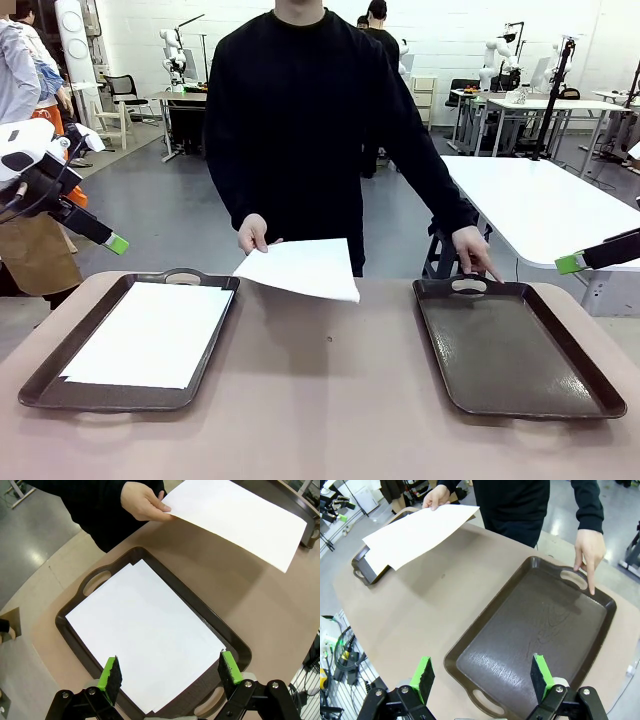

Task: Sort the A4 documents.
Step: Receive the A4 Paper.

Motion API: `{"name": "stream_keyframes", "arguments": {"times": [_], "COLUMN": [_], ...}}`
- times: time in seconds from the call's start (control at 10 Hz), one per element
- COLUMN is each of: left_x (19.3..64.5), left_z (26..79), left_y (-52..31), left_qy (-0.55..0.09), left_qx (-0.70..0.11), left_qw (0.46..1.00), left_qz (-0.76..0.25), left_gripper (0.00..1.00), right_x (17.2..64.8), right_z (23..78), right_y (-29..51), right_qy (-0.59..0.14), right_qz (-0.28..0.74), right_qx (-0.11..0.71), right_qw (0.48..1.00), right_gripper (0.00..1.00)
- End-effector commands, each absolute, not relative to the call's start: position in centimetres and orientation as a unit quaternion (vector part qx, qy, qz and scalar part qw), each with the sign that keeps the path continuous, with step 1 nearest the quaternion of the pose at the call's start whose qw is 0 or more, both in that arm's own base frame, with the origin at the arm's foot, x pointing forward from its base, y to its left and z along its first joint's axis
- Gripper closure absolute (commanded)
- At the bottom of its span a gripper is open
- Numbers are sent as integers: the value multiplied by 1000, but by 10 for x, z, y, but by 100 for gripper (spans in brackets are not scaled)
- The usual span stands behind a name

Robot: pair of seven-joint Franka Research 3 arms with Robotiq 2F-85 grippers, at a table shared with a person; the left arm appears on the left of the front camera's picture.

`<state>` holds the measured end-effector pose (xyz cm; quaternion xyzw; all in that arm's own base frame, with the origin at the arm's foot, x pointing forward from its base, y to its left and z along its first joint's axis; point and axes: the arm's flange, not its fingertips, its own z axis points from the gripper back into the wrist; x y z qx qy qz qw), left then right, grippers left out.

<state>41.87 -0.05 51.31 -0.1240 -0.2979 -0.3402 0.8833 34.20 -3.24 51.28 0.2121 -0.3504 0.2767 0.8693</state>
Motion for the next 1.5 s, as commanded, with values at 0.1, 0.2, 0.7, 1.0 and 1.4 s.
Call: {"name": "stream_keyframes", "arguments": {"times": [0.1, 0.2, 0.7, 1.0, 1.4], "left_x": [418, 418, 418, 418, 418], "left_z": [514, 514, 514, 514, 514], "left_y": [1, 1, 1, 1, 1], "left_qy": [-299, -299, -299, -299, -299], "left_qx": [-121, -121, -121, -121, -121], "left_qw": [884, 884, 884, 884, 884], "left_qz": [-339, -339, -339, -339, -339], "left_gripper": [0, 0, 0, 0, 0], "right_x": [344, 344, 344, 344, 361], "right_z": [511, 511, 511, 512, 502], "right_y": [-31, -31, -31, -26, 7], "right_qy": [-351, -351, -351, -347, -294], "right_qz": [279, 279, 279, 273, 256], "right_qx": [224, 224, 224, 207, 293], "right_qw": [865, 865, 865, 873, 873], "right_gripper": [0, 0, 0, 0, 0]}}
